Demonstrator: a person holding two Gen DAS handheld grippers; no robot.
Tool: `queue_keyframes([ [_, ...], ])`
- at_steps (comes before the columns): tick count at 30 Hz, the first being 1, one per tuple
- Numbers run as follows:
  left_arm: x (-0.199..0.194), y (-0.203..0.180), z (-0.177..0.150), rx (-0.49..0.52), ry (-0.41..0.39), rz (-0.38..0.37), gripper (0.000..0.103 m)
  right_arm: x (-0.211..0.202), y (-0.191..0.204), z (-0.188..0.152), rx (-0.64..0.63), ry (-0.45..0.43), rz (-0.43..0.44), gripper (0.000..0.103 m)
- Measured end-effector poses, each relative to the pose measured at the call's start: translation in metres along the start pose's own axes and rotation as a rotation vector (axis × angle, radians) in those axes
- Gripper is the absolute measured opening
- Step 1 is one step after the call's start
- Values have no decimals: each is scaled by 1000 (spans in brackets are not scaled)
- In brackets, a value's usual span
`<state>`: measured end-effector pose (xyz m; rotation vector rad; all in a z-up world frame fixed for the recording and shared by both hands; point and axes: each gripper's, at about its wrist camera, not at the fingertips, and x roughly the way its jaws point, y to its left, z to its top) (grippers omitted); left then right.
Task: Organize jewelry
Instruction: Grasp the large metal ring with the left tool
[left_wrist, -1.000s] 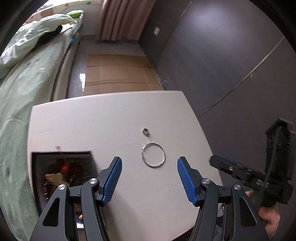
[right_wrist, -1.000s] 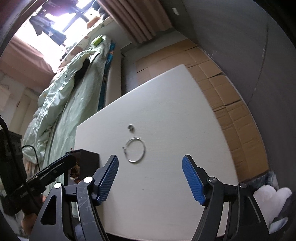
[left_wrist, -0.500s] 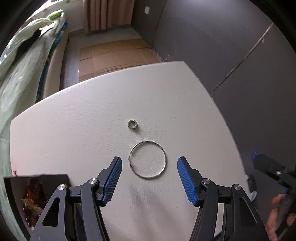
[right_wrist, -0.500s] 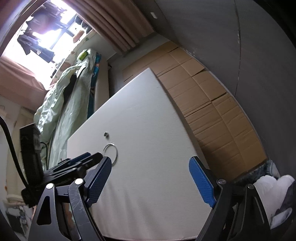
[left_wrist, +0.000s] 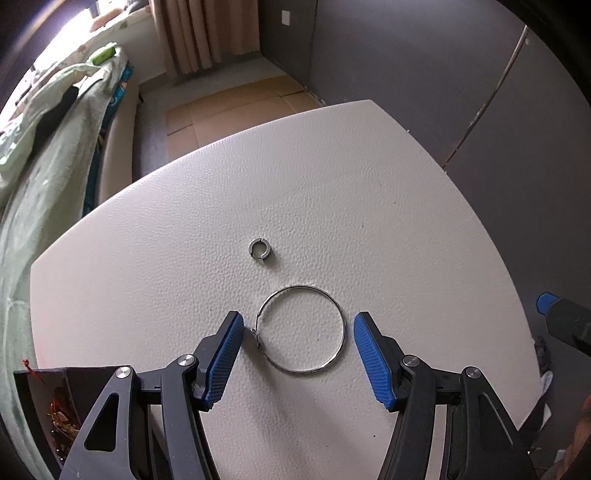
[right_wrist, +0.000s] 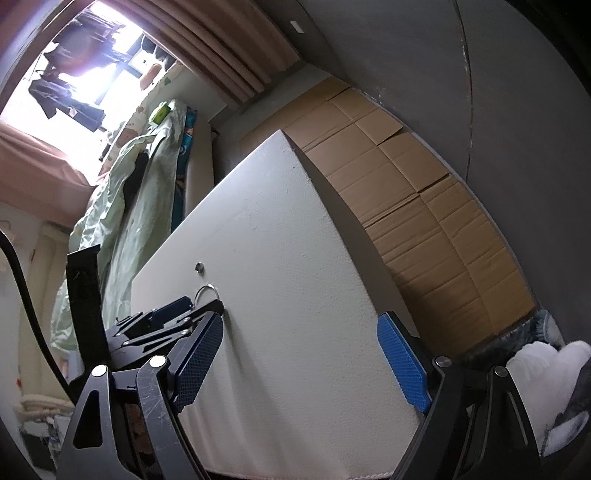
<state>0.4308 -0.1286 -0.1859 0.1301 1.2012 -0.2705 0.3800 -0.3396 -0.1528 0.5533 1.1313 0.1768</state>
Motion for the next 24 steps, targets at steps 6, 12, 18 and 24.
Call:
queue_keyframes([
  [6,-4,4,-2,-19,2,-14,50,7,8,2,-20,10,13,86],
  [12,-25,16,0,-69,-42,-53,50,16,22,4,-72,30,12,86],
  [18,-49,29,5,-98,-88,-55,50,30,42,5,-170,54,6,86],
  [24,-69,46,8,-128,-131,-42,50,43,74,5,-325,45,0,82],
])
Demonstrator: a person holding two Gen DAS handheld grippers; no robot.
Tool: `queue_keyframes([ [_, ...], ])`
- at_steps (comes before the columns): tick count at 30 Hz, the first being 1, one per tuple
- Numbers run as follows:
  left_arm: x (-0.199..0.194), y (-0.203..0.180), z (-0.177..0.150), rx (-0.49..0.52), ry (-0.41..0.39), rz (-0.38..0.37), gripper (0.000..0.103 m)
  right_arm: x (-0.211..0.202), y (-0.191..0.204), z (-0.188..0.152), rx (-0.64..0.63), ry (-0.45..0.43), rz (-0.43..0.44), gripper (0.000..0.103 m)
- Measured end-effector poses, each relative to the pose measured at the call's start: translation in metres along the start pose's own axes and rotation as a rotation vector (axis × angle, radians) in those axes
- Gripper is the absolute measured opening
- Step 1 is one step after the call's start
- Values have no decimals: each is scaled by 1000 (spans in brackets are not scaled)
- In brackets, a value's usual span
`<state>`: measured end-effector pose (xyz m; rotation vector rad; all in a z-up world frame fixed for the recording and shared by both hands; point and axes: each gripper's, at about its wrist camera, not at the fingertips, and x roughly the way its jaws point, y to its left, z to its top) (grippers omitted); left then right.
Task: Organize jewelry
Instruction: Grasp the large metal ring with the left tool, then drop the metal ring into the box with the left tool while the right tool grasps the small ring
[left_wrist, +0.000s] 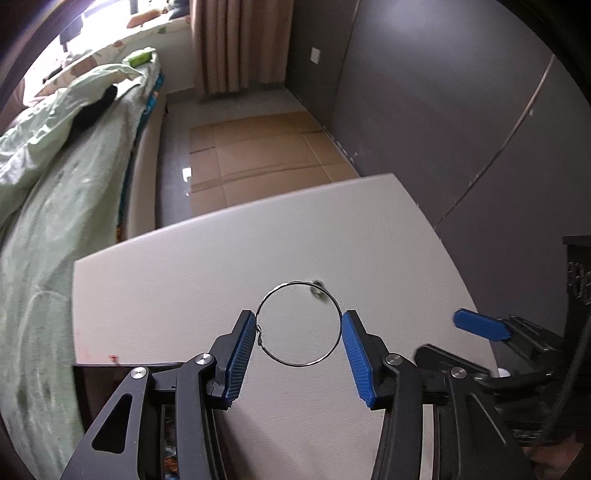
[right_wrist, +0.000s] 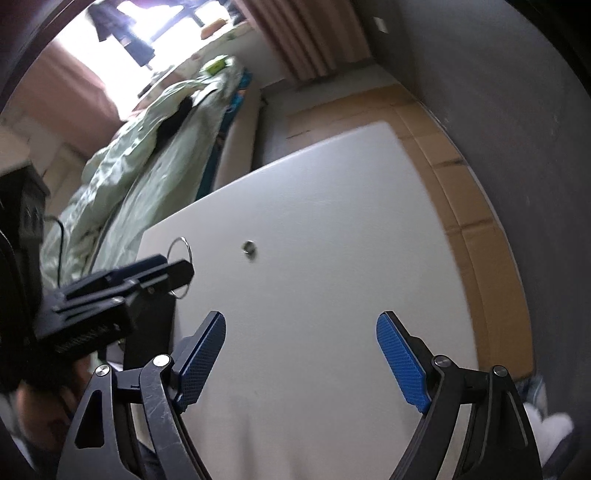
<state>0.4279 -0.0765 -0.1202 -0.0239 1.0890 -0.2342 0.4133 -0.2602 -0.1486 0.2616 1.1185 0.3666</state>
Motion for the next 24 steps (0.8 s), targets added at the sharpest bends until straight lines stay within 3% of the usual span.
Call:
queue_keyframes([
  [5,-14,20,0,-43,-22,7,50,15,17,10,-96,16,-7,64],
  [16,-39,63,-15,-136,-52,30,49,44,47,24,-305,35,-33,52],
  [24,-60,90,-30,-196,-65,34,49,71,68,31,-434,79,-96,31],
])
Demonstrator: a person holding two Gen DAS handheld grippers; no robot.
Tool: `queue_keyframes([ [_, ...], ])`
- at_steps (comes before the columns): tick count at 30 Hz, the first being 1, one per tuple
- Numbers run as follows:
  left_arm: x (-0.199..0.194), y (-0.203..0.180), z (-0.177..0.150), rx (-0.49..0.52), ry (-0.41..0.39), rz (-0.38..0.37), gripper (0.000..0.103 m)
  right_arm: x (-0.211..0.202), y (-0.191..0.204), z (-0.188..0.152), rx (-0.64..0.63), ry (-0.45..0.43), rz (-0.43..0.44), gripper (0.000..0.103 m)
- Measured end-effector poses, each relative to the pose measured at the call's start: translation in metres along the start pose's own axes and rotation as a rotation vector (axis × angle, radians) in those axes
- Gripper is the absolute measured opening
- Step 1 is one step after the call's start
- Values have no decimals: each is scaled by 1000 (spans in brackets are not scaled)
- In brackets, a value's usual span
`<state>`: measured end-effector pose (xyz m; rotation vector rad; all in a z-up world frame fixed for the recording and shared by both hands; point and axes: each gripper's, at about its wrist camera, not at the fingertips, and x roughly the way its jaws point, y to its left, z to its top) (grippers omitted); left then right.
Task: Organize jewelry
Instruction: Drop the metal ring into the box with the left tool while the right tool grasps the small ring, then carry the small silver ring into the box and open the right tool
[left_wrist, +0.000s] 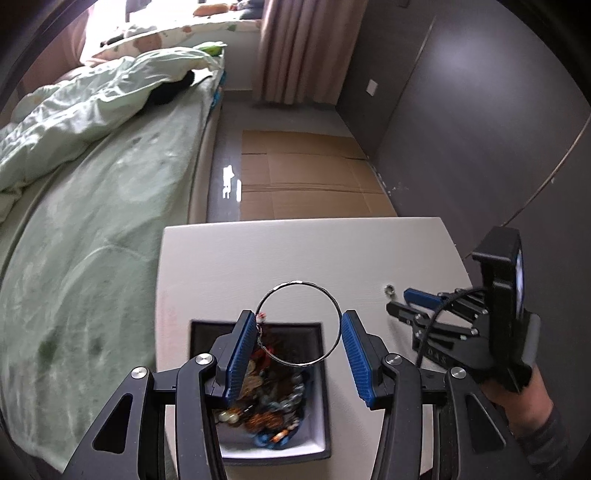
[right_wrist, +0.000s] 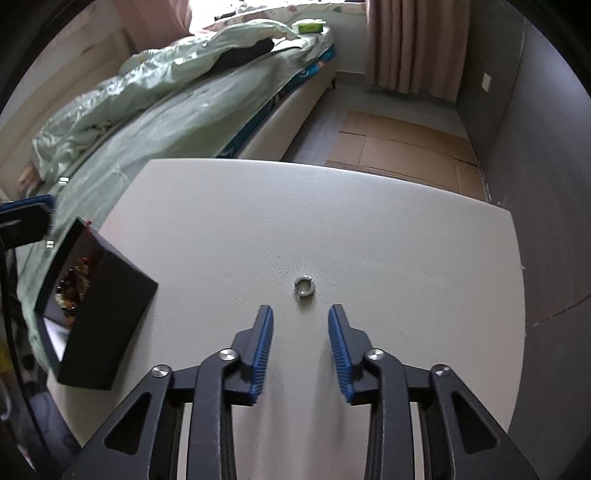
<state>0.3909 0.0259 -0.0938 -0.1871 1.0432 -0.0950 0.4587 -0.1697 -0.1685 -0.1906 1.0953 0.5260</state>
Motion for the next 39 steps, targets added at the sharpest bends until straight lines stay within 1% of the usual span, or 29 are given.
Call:
queue_keyframes([
  [8,-3,22,-13,-48,18,-4,49,9,9,11,-54,15,-46,27],
  [10,-2,28,-17,-68,26,-11,49,11,14,13,-78,21,-68,23],
  [11,-1,31,-18,-75,32,-14,50,12,16,15,-92,25,-79,14],
  [15,2,37,-23,-96,60,-27,50,11,21,18,-116,48,-80,12],
  [19,3,44,-25,-122,83,-35,52,-5,26,20,-92,16,-37,12],
  [28,-14,64,-33,-185,53,-53,53,-44,59,24,-108,-53,36,12],
  [29,-14,67,-33,-188,50,-52,54,-48,64,26,-111,-60,47,12],
  [30,-16,69,-34,-195,46,-53,58,-52,68,27,-116,-69,57,12],
  [33,-23,75,-35,-209,27,-57,67,-63,83,32,-136,-86,84,12],
  [39,-36,89,-41,-239,-1,-59,68,-77,113,36,-175,-100,148,12],
])
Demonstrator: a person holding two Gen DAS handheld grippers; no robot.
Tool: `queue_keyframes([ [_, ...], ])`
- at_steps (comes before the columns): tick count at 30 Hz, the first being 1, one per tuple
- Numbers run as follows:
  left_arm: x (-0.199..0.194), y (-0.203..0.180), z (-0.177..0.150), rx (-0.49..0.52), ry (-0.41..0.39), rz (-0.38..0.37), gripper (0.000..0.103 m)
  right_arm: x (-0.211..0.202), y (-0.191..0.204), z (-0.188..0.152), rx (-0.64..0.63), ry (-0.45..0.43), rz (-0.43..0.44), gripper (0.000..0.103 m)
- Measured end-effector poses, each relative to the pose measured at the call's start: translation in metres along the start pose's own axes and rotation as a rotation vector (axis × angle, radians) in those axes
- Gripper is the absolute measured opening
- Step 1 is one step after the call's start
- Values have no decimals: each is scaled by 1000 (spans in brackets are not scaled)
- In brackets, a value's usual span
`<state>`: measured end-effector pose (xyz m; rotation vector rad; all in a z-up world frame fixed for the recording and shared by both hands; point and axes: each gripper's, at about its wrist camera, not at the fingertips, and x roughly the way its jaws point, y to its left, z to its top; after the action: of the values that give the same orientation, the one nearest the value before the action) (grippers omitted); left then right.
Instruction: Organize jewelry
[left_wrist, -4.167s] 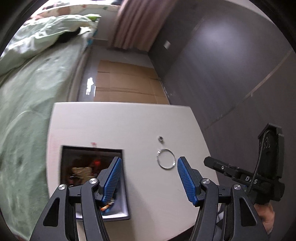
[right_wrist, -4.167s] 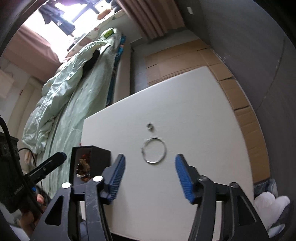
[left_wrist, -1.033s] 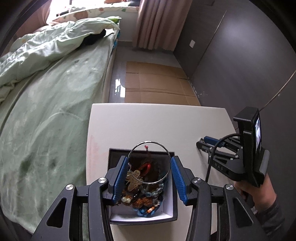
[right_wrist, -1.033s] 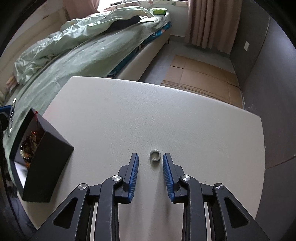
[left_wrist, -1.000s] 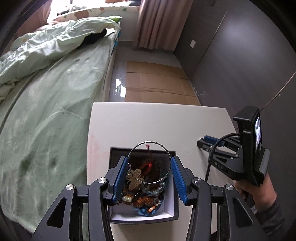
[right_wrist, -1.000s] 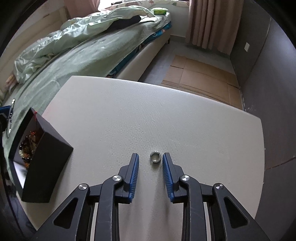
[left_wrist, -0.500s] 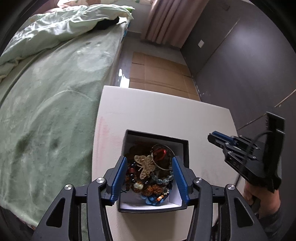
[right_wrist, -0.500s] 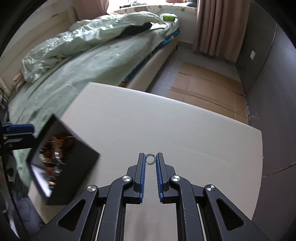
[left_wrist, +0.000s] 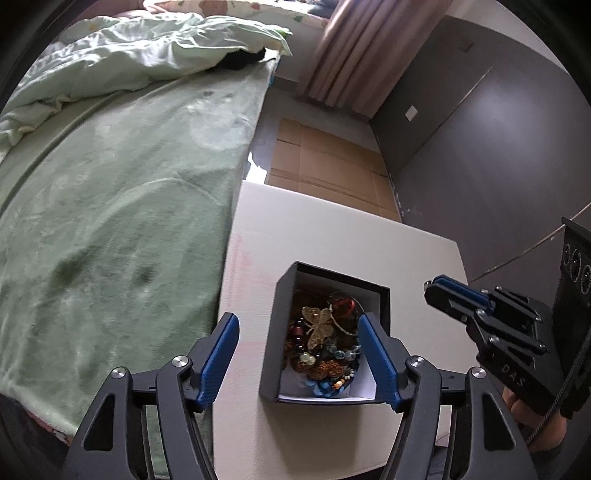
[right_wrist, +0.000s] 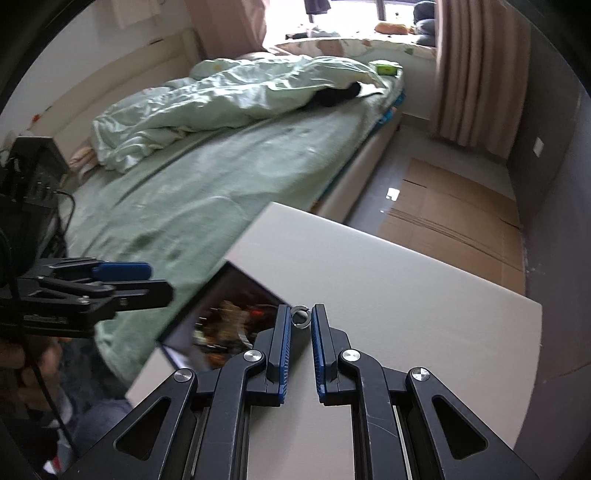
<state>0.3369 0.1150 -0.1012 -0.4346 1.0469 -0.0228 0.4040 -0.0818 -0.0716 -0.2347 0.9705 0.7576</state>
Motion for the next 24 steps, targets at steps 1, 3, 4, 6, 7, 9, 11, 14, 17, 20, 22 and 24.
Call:
queue_keyframes([
  [1,-2,3,-1,-5,-4,1,68,0,5,1,-5,0,9,12],
  [3,-5,7,-2,-14,-8,1,68,0,13,3,-12,1,22,12],
  [4,-7,9,-2,-18,-10,0,68,1,17,4,-14,4,30,12],
  [6,-10,14,-2,-26,-16,-2,68,2,24,6,-13,9,54,13],
  [7,-12,15,-3,-30,-19,-5,68,3,28,7,-8,14,74,13],
  [9,-14,18,-4,-32,-21,-13,71,4,30,8,14,27,116,27],
  [11,-18,18,-5,-30,-30,-19,79,4,28,9,48,29,85,59],
  [14,-25,18,-8,-22,-48,-30,83,-5,24,8,88,6,79,63],
  [17,-30,17,-9,-20,-56,-42,83,-14,19,4,122,-1,71,63],
  [20,-36,13,-11,-9,-68,-46,86,-24,17,-2,146,-1,50,63],
  [22,-41,10,-13,-1,-78,-45,90,-31,17,-8,162,-3,37,64],
  [24,-46,6,-17,11,-90,-43,94,-40,16,-15,179,-12,18,74],
])
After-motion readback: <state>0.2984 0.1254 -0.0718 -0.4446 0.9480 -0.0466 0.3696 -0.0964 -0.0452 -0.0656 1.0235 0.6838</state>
